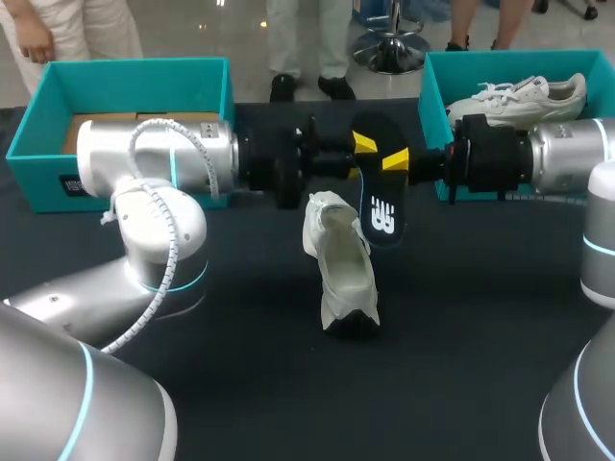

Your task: Take the shoe out of the shoebox, open the shoe tongue, remove and reinsert the insole, then place the shoe into the shoebox

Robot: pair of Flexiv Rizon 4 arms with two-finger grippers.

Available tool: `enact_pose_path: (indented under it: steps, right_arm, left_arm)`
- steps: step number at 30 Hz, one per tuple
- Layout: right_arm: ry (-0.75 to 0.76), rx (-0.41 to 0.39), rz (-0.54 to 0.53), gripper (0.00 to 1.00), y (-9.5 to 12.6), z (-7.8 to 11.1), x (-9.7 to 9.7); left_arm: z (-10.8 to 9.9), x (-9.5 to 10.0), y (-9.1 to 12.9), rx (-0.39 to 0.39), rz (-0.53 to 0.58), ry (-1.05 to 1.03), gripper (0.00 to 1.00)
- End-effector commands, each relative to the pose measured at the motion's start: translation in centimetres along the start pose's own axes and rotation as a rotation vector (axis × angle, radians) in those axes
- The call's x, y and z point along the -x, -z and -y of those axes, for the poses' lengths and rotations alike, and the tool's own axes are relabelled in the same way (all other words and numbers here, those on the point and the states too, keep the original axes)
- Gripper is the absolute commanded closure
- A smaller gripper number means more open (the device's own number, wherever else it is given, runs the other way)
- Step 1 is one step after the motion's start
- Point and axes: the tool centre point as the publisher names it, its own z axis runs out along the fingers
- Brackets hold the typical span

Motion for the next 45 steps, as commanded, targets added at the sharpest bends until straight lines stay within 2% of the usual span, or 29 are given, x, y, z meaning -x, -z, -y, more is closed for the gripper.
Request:
enact_pose_path:
  steps: [1, 7, 9, 11, 18, 20, 21, 25, 30, 32, 45]
  right_arm:
    - [-0.001, 0.002, -0.002, 1.00, -0.2, 0.2, 0.1]
    - [-0.003, -0.001, -0.006, 1.00, -0.3, 0.2, 0.1]
    - [-0.002, 0.000, -0.006, 1.00, -0.3, 0.3, 0.1]
    - [-0.001, 0.001, -0.007, 1.00, -0.3, 0.3, 0.1]
    - [0.004, 0.008, -0.013, 1.00, -0.3, 0.3, 0.1]
    - [-0.001, 0.020, -0.006, 0.20, 0.0, 0.3, 0.3]
    - [-0.004, 0.032, -0.002, 0.00, 0.2, 0.3, 0.4]
    - [-0.011, 0.082, 0.034, 0.00, 1.3, 0.5, 0.9]
    - [-0.015, 0.124, 0.144, 0.00, 2.3, 0.5, 1.3]
    - [-0.016, 0.176, 0.181, 0.00, 2.8, 0.3, 1.6]
    - [-0.016, 0.176, 0.181, 0.00, 2.8, 0.3, 1.6]
  left_arm:
    - [-0.1, -0.2, -0.5, -0.003, 0.009, -0.002, 0.74]
    - [-0.1, -0.1, -0.7, -0.010, 0.009, -0.001, 0.77]
    - [-0.1, -0.1, -0.7, -0.012, 0.008, -0.001, 0.91]
    - [-0.1, -0.1, -0.8, -0.012, 0.009, -0.001, 1.00]
    - [0.2, -0.4, -0.9, -0.015, 0.004, 0.001, 1.00]
    - [0.1, -0.5, -0.8, -0.013, -0.003, 0.005, 1.00]
    - [0.1, -0.5, -0.7, -0.012, -0.005, 0.007, 1.00]
    - [-0.1, -0.6, -0.2, -0.013, -0.018, 0.016, 1.00]
    - [-0.3, -0.7, 0.2, -0.011, -0.027, 0.028, 1.00]
    - [-0.4, -0.7, 0.2, -0.009, -0.029, 0.032, 1.00]
    - [-0.2, -1.2, 0.6, -0.011, -0.064, 0.056, 1.00]
